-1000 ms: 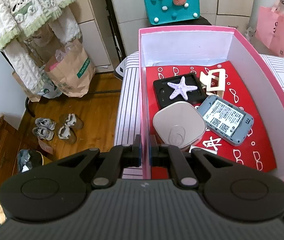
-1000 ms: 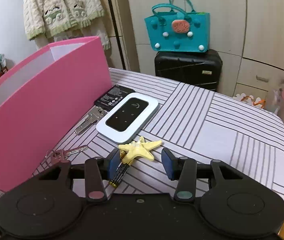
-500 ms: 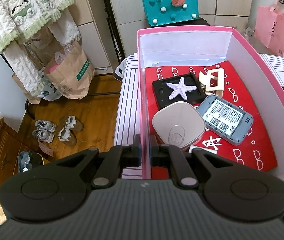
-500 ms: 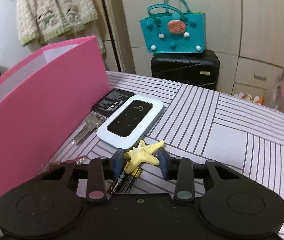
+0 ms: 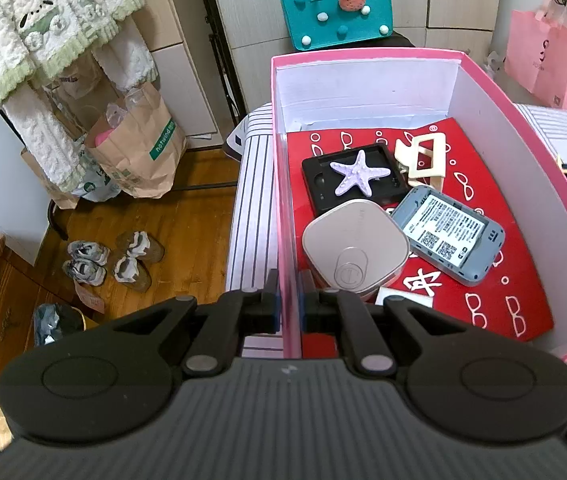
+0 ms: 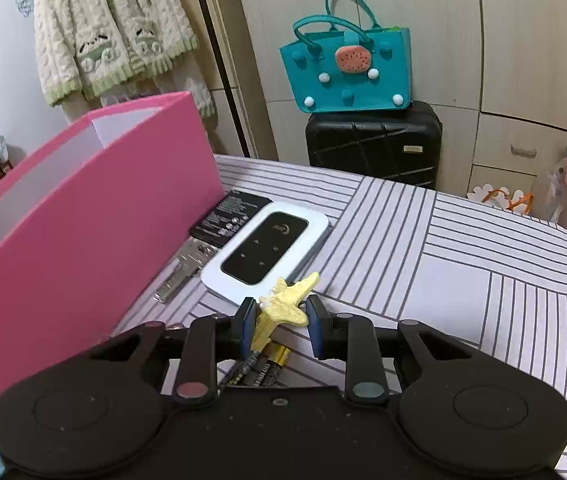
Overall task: Organize rigid objects
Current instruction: 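Grasp the yellow starfish with the right gripper, then carry the yellow starfish into the pink box and drop it on the battery pack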
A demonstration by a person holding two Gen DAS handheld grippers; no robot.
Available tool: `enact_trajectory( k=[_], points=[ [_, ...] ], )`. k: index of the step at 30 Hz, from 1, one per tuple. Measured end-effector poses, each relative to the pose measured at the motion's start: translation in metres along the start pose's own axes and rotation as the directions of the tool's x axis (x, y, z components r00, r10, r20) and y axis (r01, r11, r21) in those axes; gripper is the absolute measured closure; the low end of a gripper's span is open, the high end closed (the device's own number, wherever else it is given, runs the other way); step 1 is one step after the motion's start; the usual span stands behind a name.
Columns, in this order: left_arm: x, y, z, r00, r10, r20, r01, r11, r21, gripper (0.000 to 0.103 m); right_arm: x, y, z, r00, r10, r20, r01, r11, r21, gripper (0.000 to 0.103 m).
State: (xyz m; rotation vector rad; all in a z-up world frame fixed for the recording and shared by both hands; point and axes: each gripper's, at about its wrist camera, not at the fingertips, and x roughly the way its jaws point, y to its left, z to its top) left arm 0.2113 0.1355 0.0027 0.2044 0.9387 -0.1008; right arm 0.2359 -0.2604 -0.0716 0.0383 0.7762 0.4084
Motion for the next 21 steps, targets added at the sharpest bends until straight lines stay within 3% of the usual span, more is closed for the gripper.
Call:
enact_trajectory(
  k=[7,11,16,21],
  points=[
    [0.001,-0.005,-0.001,1.000,0.025,-0.014,-0.025,0.999,0.042,0.097,-0.018,0.006,0.012,0.999,0.014,0.043,-0.013,1.000,-0.017,0.072],
    [-0.001,-0.003,0.000,1.000,0.017,-0.020,-0.016,0.999,0.047,0.098,-0.036,0.014,0.026,0.996,0.060,0.070,-0.059,0.998,-0.013,0.072],
    [-0.005,-0.003,0.001,1.000,0.016,-0.005,-0.016,0.998,0.061,0.098,-0.063,0.047,0.046,0.987,0.090,0.134,-0.070,0.986,-0.151,0.071],
    [-0.009,-0.003,0.001,1.000,0.013,0.008,-0.014,0.998,0.060,0.098,-0.074,0.084,0.067,0.967,0.213,0.140,-0.176,0.956,-0.234,0.071]
  ],
)
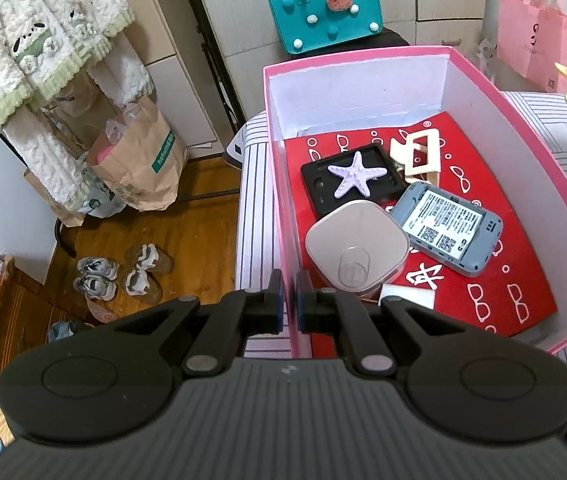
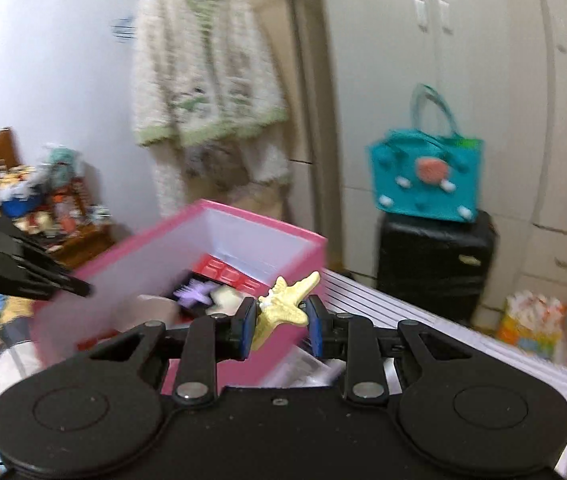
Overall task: Organize rigid objects
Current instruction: 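Carry the yellow starfish into the pink box and drop it on the battery pack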
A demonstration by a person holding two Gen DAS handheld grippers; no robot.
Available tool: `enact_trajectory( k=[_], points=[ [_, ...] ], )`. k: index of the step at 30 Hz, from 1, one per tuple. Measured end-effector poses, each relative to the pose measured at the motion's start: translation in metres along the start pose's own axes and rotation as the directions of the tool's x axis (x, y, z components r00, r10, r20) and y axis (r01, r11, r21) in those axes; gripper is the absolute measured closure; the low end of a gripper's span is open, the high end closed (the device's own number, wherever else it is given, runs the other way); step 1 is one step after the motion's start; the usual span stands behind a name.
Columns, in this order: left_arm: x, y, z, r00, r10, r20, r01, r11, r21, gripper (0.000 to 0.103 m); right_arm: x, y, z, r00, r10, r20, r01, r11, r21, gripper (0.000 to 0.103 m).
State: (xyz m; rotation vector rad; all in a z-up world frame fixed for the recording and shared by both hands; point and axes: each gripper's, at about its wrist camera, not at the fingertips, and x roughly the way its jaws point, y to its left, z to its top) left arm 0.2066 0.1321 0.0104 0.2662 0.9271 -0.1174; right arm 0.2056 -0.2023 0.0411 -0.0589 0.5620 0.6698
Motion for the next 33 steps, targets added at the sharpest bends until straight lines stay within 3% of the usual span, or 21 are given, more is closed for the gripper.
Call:
enact_trajectory(
  k=[4,6,11,19,28,30,33],
  points=[
    [-0.001,0.000,0.000,1.000,0.000,0.004,0.000,1.000,0.007,0.098,0.021,0.026,0.016,0.993,0.105,-0.058,-0.107,0.993,-0.043,0.071],
    [-0.001,0.000,0.000,1.000,-0.003,0.004,0.003,1.000,0.008,0.098,0.034,0.041,0.019,0.988,0.118,-0.103,-0.128,0.987,-0.094,0.071],
    [-0.001,0.005,0.001,1.000,-0.031,-0.004,0.031,1.000,-0.003,0.099,0.072,0.073,0.025,0.968,0.092,-0.233,-0.148,0.961,-0.234,0.071],
    [-0.001,0.003,-0.002,0.999,-0.025,0.021,0.025,1.000,0.008,0.099,0.120,0.090,0.016,0.903,0.046,-0.427,-0.217,0.907,-0.362,0.071],
    [0.003,0.009,-0.004,0.998,-0.062,0.011,0.062,0.998,-0.008,0.099,0.152,0.092,0.009,0.867,0.026,-0.498,-0.236,0.901,-0.365,0.071],
    [0.003,0.010,-0.004,0.998,-0.069,0.010,0.069,0.997,-0.019,0.099,0.150,0.087,0.013,0.875,0.038,-0.483,-0.223,0.917,-0.332,0.065],
    [0.004,0.014,-0.002,0.996,-0.089,0.000,0.089,0.995,-0.041,0.099,0.133,0.080,0.018,0.913,0.012,-0.408,-0.163,0.927,-0.338,0.062]
  ],
)
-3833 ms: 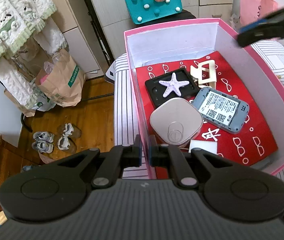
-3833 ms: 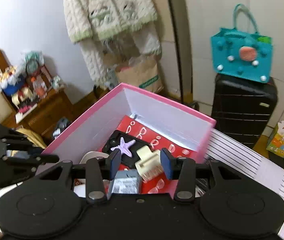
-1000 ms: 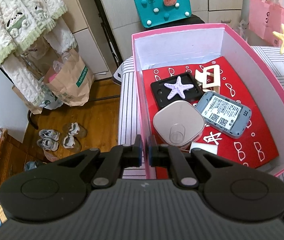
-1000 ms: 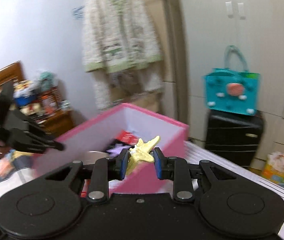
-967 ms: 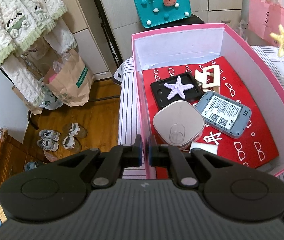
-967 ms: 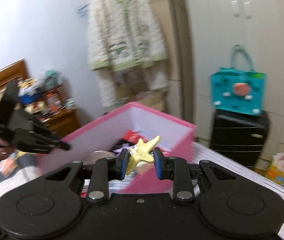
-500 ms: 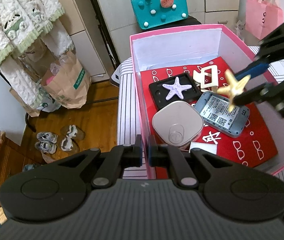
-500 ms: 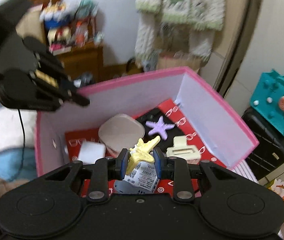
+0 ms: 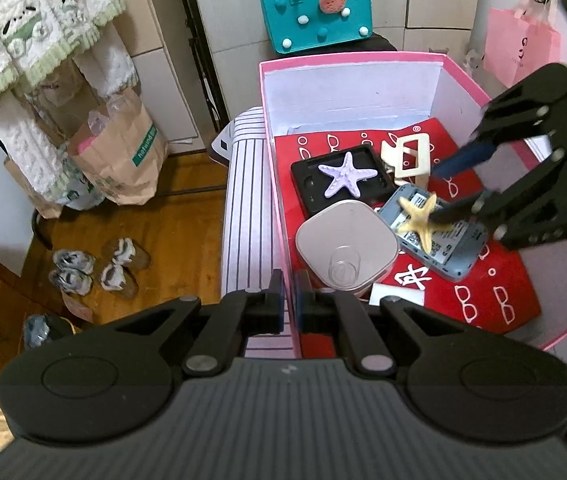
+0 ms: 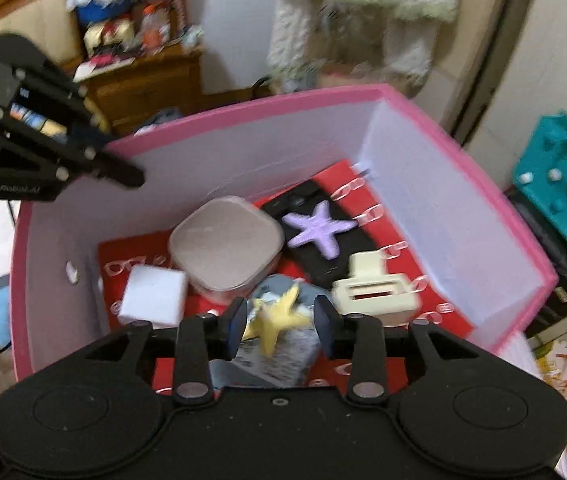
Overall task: Organize rigid objects
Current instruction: 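Carry the yellow starfish into the pink box and drop it on the battery pack, then grasp an AA battery with the right gripper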
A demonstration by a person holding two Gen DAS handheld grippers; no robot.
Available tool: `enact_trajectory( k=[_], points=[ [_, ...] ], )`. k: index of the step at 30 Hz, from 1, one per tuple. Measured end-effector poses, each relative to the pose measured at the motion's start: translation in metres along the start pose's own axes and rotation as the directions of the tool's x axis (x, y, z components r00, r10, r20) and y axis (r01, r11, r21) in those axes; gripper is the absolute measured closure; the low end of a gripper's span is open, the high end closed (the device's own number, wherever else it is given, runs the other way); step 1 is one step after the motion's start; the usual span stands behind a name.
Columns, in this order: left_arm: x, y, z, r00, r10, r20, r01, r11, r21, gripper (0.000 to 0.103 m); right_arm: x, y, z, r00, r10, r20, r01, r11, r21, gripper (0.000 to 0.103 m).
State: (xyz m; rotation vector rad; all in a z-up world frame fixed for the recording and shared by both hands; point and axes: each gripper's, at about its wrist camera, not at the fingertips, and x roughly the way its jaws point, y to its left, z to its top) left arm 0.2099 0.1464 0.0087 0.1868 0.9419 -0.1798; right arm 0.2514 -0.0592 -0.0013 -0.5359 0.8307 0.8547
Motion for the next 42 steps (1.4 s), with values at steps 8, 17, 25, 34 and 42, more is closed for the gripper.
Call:
enact_trajectory(
  k=[8,17,25,34,42],
  points=[
    [0.001,-0.001,-0.001,1.000,0.006,0.007,-0.006,1.000,-0.004,0.098,-0.083,-0.026,-0.048,0.968,-0.104,0.227,0.061,0.980,0.188,0.045],
    [0.000,-0.006,-0.002,0.999,0.031,0.009,-0.032,0.999,0.003,0.098,-0.104,-0.040,-0.128,0.954,-0.249,0.167,0.189,0.933,0.307,0.046],
    [-0.002,-0.012,0.001,0.998,0.062,-0.022,-0.061,0.997,0.047,0.098,-0.078,-0.044,-0.181,0.966,-0.240,0.095,0.175,0.879,0.444,0.048],
    [-0.002,-0.010,0.000,0.998,0.059,-0.021,-0.058,0.998,0.032,0.098,-0.056,-0.059,-0.202,0.962,-0.264,0.073,0.181,0.814,0.552,0.068],
    [-0.002,-0.010,0.001,0.998,0.061,-0.024,-0.060,0.998,0.035,0.098,-0.045,-0.064,-0.204,0.961,-0.275,0.017,0.219,0.799,0.561,0.093]
  ],
)
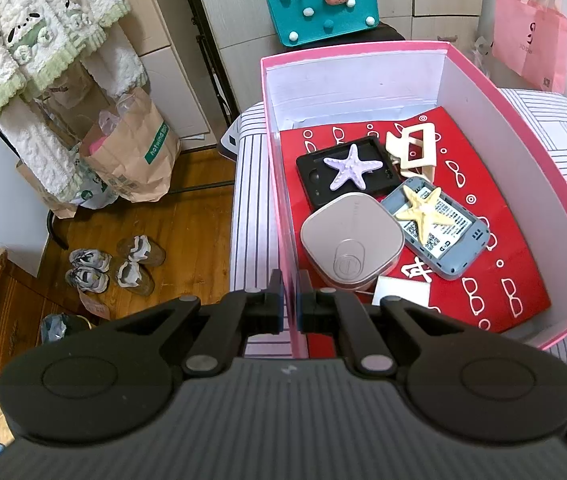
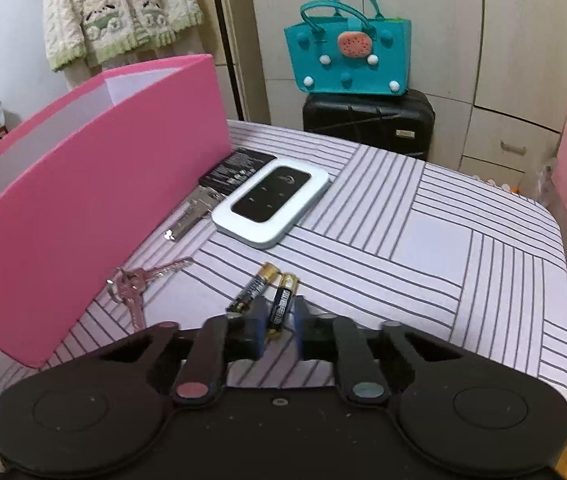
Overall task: Organize rigid objects
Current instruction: 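Grasp an AA battery with the right gripper, then carry the AA battery into the pink box and release it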
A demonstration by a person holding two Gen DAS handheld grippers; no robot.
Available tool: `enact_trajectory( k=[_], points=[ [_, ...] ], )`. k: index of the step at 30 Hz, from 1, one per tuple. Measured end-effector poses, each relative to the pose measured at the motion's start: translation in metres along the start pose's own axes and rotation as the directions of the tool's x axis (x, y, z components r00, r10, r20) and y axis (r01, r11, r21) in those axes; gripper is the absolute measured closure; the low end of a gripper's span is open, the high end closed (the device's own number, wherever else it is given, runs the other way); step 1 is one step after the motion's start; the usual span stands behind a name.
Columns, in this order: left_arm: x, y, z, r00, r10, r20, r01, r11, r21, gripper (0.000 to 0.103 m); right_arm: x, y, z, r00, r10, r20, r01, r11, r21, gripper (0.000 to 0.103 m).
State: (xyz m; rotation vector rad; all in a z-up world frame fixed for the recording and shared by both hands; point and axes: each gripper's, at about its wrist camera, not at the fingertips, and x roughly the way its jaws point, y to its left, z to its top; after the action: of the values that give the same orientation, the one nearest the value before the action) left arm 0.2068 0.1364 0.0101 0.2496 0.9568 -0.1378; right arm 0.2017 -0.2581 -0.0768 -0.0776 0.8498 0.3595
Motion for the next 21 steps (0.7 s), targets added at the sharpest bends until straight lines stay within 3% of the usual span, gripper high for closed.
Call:
enact_trajectory(
  k=[5,13,17,21],
  points=[
    [0.000,-0.002,0.001,1.000,0.012,-0.008,-0.012,1.000,0.019,0.098,0.003,0.000,0.003,1.000,0.000,-0.029,0.000,1.000,-0.007,0.090],
    [0.002,-0.008,0.008,0.998,0.020,-0.058,-0.014,0.995,0.094,0.097,0.003,-0.003,0.008,0.999,-0.047,-0.004,0.047,0.999,0.002,0.092],
    [0.003,-0.007,0.010,0.998,0.017,-0.059,-0.012,0.997,0.081,0.097,-0.014,-0.007,0.022,0.998,-0.042,0.055,0.040,0.999,0.037,0.092],
    [0.002,-0.009,0.007,0.999,0.032,-0.039,-0.029,0.996,0.084,0.097,-0.034,-0.001,0.045,0.992,0.014,0.123,-0.021,0.998,0.051,0.092]
  ],
)
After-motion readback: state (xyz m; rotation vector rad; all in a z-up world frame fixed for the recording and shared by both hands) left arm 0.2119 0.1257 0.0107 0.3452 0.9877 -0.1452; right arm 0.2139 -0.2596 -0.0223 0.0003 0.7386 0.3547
